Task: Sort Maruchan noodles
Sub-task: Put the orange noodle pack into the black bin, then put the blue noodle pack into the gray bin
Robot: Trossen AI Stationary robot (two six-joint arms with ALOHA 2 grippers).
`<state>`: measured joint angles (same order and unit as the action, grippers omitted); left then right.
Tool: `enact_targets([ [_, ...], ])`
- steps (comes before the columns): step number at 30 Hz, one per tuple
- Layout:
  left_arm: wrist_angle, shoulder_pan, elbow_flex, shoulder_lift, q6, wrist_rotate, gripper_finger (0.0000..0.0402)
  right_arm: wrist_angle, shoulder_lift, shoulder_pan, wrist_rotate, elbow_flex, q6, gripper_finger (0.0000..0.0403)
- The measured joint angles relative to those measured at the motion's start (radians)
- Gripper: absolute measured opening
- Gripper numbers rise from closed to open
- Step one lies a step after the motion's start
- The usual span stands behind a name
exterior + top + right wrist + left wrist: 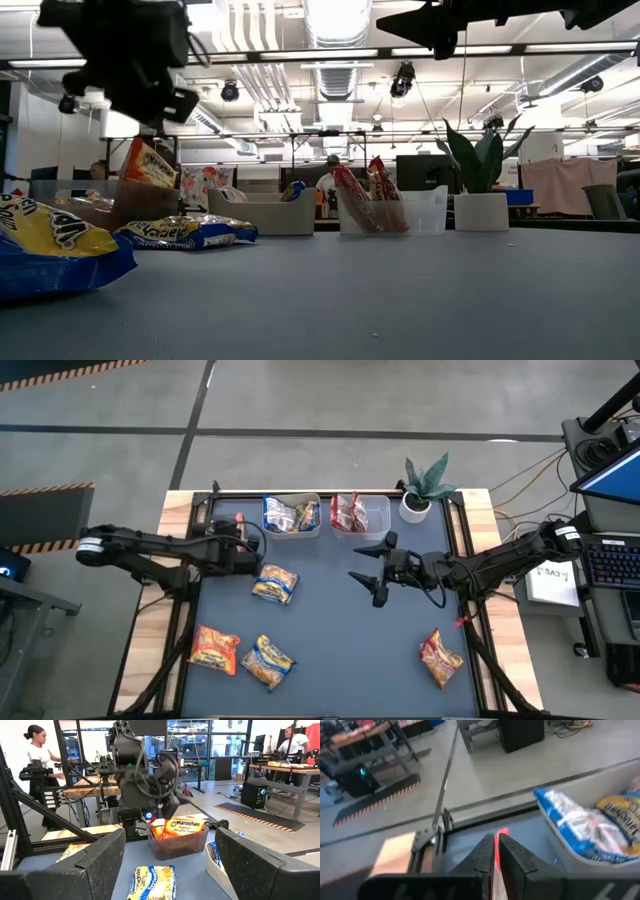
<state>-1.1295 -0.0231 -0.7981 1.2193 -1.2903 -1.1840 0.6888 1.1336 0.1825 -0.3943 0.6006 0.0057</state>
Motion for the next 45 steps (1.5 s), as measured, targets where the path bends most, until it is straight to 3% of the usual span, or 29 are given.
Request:
enact_targets([
  [11,0.211,0.000,0.163,0.032,-0.056,0.138,0.0001,0.000,0.000,0.000,0.000,0.000,-0.006,0.0295],
  [19,0.261,0.000,0.171,0.059,-0.044,0.195,0.0000,0.000,0.000,0.000,0.000,0.000,-0.007,0.0295],
  [33,0.199,0.077,-0.080,0.060,0.351,0.209,0.0000,-0.012,0.000,0.000,0.000,0.000,0.038,0.0295],
  [39,0.298,0.188,-0.111,0.085,0.565,0.403,0.0000,-0.026,0.000,0.000,0.000,0.000,0.039,0.0295],
  [45,0.362,0.274,-0.108,0.164,0.608,0.510,0.0000,-0.027,0.000,0.000,0.000,0.000,0.047,0.0295],
])
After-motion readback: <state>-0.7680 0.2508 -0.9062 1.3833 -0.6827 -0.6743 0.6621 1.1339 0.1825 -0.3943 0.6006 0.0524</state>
